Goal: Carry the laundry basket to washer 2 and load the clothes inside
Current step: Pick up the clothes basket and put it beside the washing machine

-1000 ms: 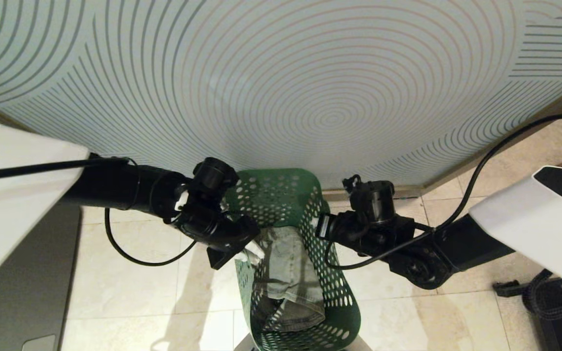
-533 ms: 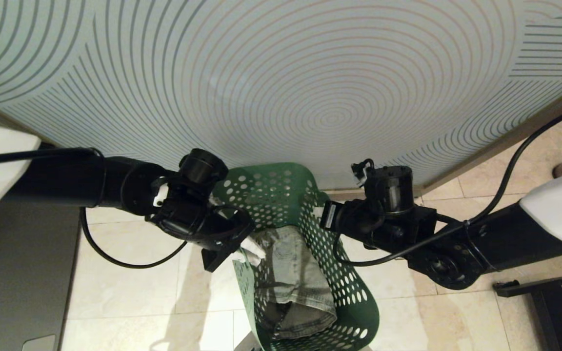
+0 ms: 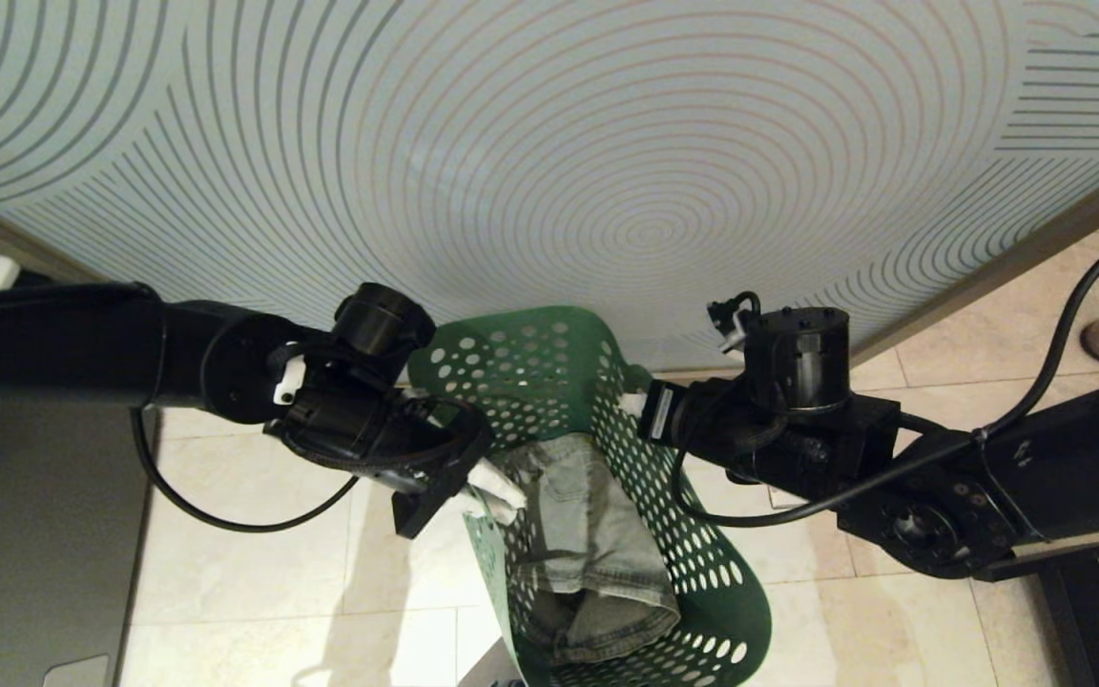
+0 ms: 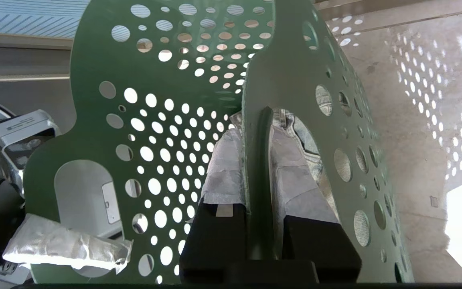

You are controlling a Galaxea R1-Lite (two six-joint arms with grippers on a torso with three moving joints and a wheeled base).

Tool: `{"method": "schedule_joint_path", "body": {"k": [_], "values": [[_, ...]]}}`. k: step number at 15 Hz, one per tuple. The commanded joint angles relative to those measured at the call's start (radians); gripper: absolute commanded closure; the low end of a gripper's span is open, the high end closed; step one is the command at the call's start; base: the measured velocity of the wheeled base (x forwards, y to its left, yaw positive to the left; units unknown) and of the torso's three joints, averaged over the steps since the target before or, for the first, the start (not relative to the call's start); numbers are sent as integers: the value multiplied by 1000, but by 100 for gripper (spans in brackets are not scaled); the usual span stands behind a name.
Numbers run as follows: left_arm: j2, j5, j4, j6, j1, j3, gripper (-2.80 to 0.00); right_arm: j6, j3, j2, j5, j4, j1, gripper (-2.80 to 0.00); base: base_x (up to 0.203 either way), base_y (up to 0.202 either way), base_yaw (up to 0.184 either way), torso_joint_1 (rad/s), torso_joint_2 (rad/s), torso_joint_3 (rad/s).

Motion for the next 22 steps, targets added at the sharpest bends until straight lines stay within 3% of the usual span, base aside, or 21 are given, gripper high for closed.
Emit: {"method": "schedule_joint_path", "body": {"k": [1,8,22], "values": [[-1,-7,0,-12,-6,0,0,3,7,-23,0,2,0,0,0,0,0,0,0,0],[40,-7,-44,-34,-85,-5,0,-8,21,-63,-4,50,-1,0,0,0,0,0,0,0],[4,-5,-49,-22,-128,-22,0,-11,56,-115,-6,73,-1,0,0,0,0,0,0,0]]}}
